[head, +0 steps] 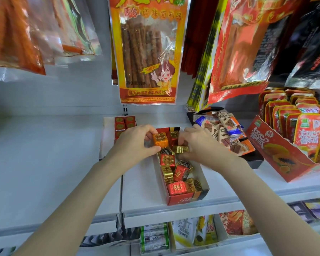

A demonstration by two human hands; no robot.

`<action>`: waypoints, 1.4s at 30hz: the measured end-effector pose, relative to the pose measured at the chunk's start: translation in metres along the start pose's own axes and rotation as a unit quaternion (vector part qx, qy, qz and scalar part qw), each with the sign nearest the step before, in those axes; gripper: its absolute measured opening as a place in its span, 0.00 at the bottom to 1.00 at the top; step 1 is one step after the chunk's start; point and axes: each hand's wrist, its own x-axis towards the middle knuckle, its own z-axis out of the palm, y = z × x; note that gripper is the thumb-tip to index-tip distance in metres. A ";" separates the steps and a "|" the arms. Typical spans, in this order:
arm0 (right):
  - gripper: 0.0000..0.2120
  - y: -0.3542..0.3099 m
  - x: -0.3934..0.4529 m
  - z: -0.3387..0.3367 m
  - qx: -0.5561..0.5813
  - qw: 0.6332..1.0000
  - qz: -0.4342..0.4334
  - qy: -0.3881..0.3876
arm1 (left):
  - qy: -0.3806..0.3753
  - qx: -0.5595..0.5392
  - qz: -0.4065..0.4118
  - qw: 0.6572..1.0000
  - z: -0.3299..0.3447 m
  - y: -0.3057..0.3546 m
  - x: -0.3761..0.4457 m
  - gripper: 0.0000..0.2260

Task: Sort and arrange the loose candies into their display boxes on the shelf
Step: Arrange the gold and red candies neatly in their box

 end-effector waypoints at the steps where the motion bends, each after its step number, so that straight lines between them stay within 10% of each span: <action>1: 0.16 0.003 -0.001 -0.002 0.035 0.999 0.009 -0.015 | -0.003 -0.004 -0.002 1.000 -0.001 0.000 0.000 0.17; 13: 0.09 0.001 -0.007 -0.015 0.047 0.999 0.005 -0.026 | -0.006 -0.015 -0.004 1.000 -0.001 -0.005 0.000 0.17; 19: 0.24 -0.002 -0.019 -0.016 0.073 0.972 0.023 -0.222 | -0.009 -0.013 -0.011 1.000 0.000 -0.005 0.000 0.18; 28: 0.18 0.008 -0.018 -0.028 0.158 0.987 0.013 -0.004 | -0.008 -0.003 -0.010 1.000 0.000 -0.006 -0.001 0.18; 42: 0.09 0.012 -0.006 0.007 0.164 0.983 -0.046 0.068 | -0.010 0.004 -0.008 1.000 -0.001 -0.005 -0.001 0.18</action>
